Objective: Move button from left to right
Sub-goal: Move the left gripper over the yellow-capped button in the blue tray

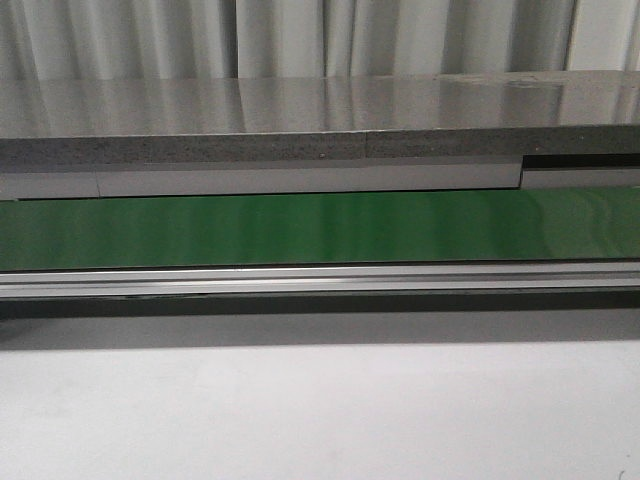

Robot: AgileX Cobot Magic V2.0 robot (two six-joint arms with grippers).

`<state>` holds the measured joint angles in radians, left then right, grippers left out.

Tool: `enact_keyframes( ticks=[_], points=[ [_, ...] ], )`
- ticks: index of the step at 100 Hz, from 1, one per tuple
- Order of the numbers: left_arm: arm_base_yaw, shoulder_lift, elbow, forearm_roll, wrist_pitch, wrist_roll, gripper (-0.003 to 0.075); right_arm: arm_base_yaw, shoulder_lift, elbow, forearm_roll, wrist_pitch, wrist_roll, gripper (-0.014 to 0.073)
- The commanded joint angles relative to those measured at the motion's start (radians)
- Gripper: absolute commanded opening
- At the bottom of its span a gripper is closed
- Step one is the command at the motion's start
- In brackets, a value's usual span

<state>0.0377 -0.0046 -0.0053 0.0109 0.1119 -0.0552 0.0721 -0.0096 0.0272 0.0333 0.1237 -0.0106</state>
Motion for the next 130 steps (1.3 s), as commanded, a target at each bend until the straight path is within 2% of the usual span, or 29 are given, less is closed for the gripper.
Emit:
enact_keyframes(
  ticks=[1, 56, 80, 94, 118, 130],
  points=[
    [0.000, -0.032, 0.059, -0.001, -0.086, -0.006, -0.0020, -0.001, -0.020, -0.014, 0.004, -0.086, -0.002, -0.0068],
    [0.000, -0.032, 0.049, -0.001, -0.112, -0.006, -0.0020, -0.001, -0.020, -0.014, 0.004, -0.086, -0.002, -0.0068],
    [0.000, -0.004, -0.098, -0.053, -0.060, -0.006, -0.0020, -0.001, -0.020, -0.014, 0.004, -0.086, -0.002, -0.0068],
    [0.000, 0.088, -0.245, -0.053, 0.065, -0.006, -0.0020, -0.001, -0.020, -0.014, 0.004, -0.086, -0.002, -0.0068],
    [0.000, 0.329, -0.559, 0.009, 0.476, -0.006, -0.0020, -0.001, -0.020, -0.014, 0.004, -0.086, -0.002, -0.0068],
    [0.000, 0.448, -0.689, 0.024, 0.629, -0.006, -0.0020, -0.001, -0.020, -0.014, 0.004, -0.086, -0.002, -0.0068]
  ],
)
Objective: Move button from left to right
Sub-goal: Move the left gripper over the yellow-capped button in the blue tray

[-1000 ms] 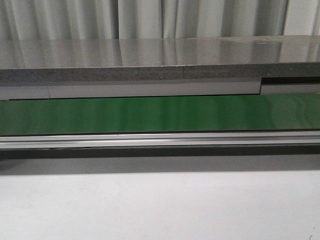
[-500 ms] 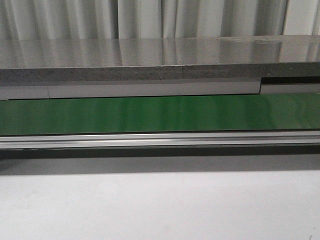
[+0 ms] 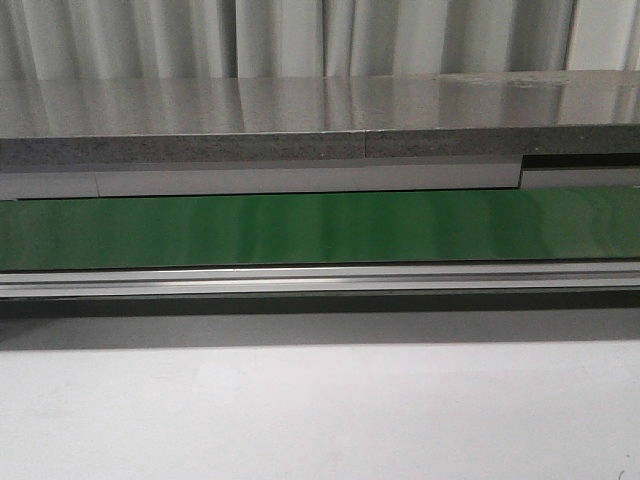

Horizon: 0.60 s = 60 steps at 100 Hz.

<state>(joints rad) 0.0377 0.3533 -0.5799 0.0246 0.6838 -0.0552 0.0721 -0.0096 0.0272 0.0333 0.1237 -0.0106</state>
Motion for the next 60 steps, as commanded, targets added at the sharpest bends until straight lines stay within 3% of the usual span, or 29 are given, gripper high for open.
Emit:
enact_keyframes(
  ticks=[1, 16, 60],
  points=[
    [0.000, 0.097, -0.127, 0.010, 0.065, -0.006, -0.0020, -0.001, -0.020, -0.014, 0.004, -0.086, -0.002, -0.0068],
    [0.000, 0.209, -0.202, 0.000, 0.158, -0.006, -0.0020, -0.001, -0.020, -0.014, 0.004, -0.086, -0.002, -0.0068],
    [0.000, 0.307, -0.202, -0.018, 0.160, -0.006, -0.0020, -0.001, -0.020, -0.014, 0.004, -0.086, -0.002, -0.0068]
  ],
)
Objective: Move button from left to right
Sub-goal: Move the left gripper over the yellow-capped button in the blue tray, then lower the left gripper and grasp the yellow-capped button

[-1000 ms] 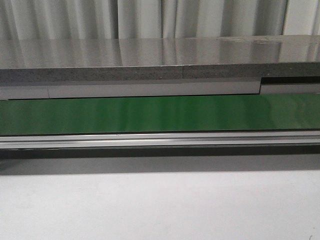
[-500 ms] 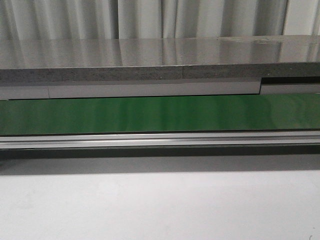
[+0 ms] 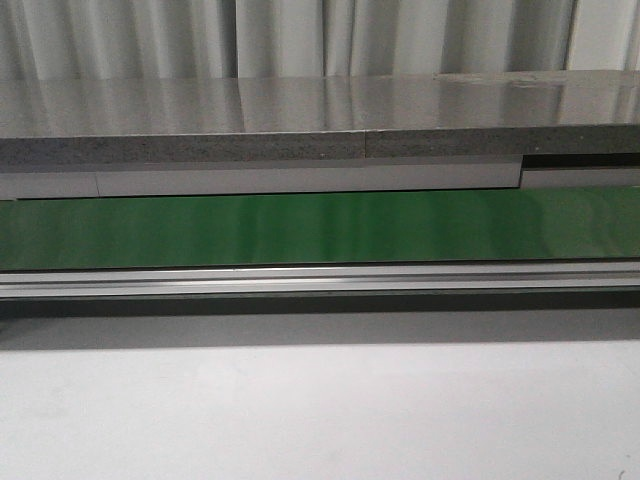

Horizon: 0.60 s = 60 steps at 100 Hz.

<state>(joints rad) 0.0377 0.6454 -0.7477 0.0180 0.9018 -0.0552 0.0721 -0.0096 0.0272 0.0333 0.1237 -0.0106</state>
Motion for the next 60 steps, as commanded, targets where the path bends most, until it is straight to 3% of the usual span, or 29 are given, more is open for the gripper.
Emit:
enact_keyframes(
  ticks=[1, 22, 32, 51, 60],
  points=[
    [0.000, 0.014, -0.034, -0.011, -0.058, -0.006, -0.0020, -0.001, -0.020, -0.014, 0.004, -0.086, -0.002, -0.0068],
    [0.000, 0.014, -0.034, -0.011, -0.058, -0.006, 0.0018, -0.001, -0.020, -0.014, 0.004, -0.086, -0.002, -0.0068],
    [0.000, 0.014, -0.034, -0.011, -0.058, -0.006, 0.0173, -0.001, -0.020, -0.014, 0.004, -0.086, -0.002, -0.0068],
    [0.000, 0.014, -0.034, -0.011, -0.057, -0.006, 0.0589, -0.001, -0.020, -0.014, 0.004, -0.086, -0.002, -0.0068],
    [0.000, 0.014, -0.034, -0.011, -0.065, -0.006, 0.0652, -0.001, -0.020, -0.014, 0.004, -0.086, -0.002, -0.0068]
  ],
)
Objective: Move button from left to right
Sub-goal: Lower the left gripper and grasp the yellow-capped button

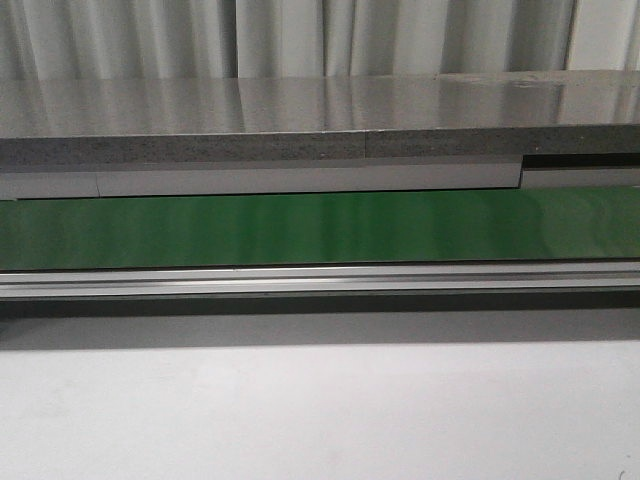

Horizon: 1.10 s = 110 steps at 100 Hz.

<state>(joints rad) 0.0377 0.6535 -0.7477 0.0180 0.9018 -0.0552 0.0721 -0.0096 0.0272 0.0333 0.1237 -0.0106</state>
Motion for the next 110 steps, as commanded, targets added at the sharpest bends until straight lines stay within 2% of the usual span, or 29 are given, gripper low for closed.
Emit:
enact_keyframes(
  ticks=[1, 22, 32, 47, 71, 83, 110],
  points=[
    [0.000, 0.006, -0.034, -0.011, -0.068, -0.006, 0.0652, -0.001, -0.020, -0.014, 0.004, -0.086, -0.002, -0.0068],
    [0.000, 0.006, -0.034, -0.034, -0.069, -0.006, 0.0648, -0.001, -0.020, -0.014, 0.004, -0.086, -0.002, -0.0068],
    [0.002, 0.017, -0.052, -0.031, -0.065, -0.006, 0.0617, -0.001, -0.020, -0.014, 0.004, -0.086, -0.002, -0.0068],
    [0.002, 0.101, -0.118, 0.084, -0.047, -0.079, 0.0577, -0.001, -0.020, -0.014, 0.004, -0.086, -0.002, -0.0068],
    [0.002, 0.315, -0.235, 0.217, -0.010, -0.142, 0.0575, -0.001, -0.020, -0.014, 0.004, -0.086, -0.002, -0.0068],
    [0.051, 0.409, -0.288, 0.217, -0.022, -0.144, 0.0575, -0.001, -0.020, -0.014, 0.004, -0.086, -0.002, -0.0068],
    [0.259, 0.591, -0.374, 0.203, -0.056, -0.133, 0.0575, -0.001, -0.020, -0.014, 0.004, -0.086, -0.002, -0.0068]
  ],
)
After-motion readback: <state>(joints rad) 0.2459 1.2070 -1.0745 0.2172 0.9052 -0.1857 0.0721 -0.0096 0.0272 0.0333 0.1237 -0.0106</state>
